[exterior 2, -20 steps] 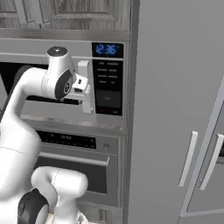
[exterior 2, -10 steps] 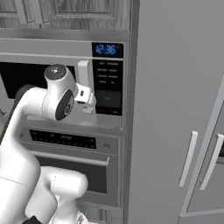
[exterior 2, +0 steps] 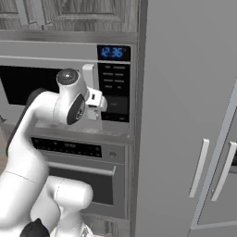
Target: Retrieve the reheated potato from the microwave, then place the potato, cheese, and condiment on the cutting board.
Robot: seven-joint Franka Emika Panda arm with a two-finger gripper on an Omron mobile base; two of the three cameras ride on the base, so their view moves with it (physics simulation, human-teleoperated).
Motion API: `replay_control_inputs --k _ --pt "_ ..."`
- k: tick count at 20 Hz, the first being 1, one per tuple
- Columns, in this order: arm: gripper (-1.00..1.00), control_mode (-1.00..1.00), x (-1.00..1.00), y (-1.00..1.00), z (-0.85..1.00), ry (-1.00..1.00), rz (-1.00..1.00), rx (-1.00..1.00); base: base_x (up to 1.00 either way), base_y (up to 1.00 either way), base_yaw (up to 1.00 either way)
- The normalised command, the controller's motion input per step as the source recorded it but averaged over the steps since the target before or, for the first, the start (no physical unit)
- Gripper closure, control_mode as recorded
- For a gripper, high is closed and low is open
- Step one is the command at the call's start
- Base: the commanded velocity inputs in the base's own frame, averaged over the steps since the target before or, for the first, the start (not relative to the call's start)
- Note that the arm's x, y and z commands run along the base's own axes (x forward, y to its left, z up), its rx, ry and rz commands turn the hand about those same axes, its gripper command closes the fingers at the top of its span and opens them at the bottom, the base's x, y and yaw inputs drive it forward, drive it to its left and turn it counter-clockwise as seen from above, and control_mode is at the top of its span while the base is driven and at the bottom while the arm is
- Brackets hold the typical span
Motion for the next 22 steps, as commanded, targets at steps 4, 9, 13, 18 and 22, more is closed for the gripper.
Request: replay_control_inputs --k 4,9,13,18,22 --pt "-1.00 -1.00 0.53 -0.01 0.00 0.02 0.00 -0.05 0.00 0.00 0.00" --pt "-1.00 -1.00 0.31 -0.06 0.00 0.00 0.00 -0.09 0.00 0.00 0.00" --pt "-1.00 -1.00 0.29 0.00 -0.02 0.00 0.00 -0.07 0.00 0.00 0.00" --pt "-1.00 -1.00 0.29 0.00 -0.08 -0.03 0.00 -0.02 0.00 0.00 0.00" --pt "1.00 -1.00 0.35 0.03 -0.15 -0.14 0.00 0.01 0.00 0.00 0.00"
